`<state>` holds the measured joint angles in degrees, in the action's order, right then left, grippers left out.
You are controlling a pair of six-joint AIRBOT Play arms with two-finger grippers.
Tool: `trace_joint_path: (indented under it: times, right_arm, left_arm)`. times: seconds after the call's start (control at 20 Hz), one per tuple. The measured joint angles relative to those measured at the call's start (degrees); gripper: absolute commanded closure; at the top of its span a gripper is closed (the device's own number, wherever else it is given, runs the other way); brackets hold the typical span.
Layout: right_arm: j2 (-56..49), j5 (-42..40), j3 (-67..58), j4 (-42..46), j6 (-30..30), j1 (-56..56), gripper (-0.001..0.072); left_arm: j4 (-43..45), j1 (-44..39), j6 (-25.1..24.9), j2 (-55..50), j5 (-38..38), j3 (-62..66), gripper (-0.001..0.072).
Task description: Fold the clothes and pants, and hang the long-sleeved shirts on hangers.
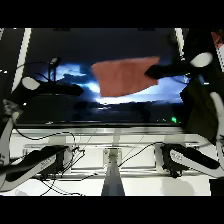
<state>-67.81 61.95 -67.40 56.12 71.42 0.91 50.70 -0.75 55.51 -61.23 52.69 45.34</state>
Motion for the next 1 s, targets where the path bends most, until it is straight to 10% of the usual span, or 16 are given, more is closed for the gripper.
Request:
trace_joint_path:
  times: [0.35, 0.75, 0.9, 1.0]
  right_arm:
    - [15.7, 7.3, -7.6, 25.6, 23.7, 17.9, 0.0691]
    - [25.8, 20.9, -8.7, 42.1, 34.0, 49.8, 0.0671]
    - [26.8, 20.6, -8.7, 43.1, 35.4, 58.6, 0.0208]
    - [26.8, 20.2, -8.7, 41.0, 35.9, 61.5, 0.0173]
  left_arm:
    - [1.7, 5.9, -0.2, 10.5, 0.5, 1.1, 0.0014]
    - [2.0, 6.9, -0.2, 14.0, 0.5, 1.2, 0.0013]
    - [1.9, 6.9, -0.2, 14.1, 0.5, 1.2, 0.0013]
    - [1.7, 6.9, -0.2, 14.2, 0.5, 1.2, 0.0014]
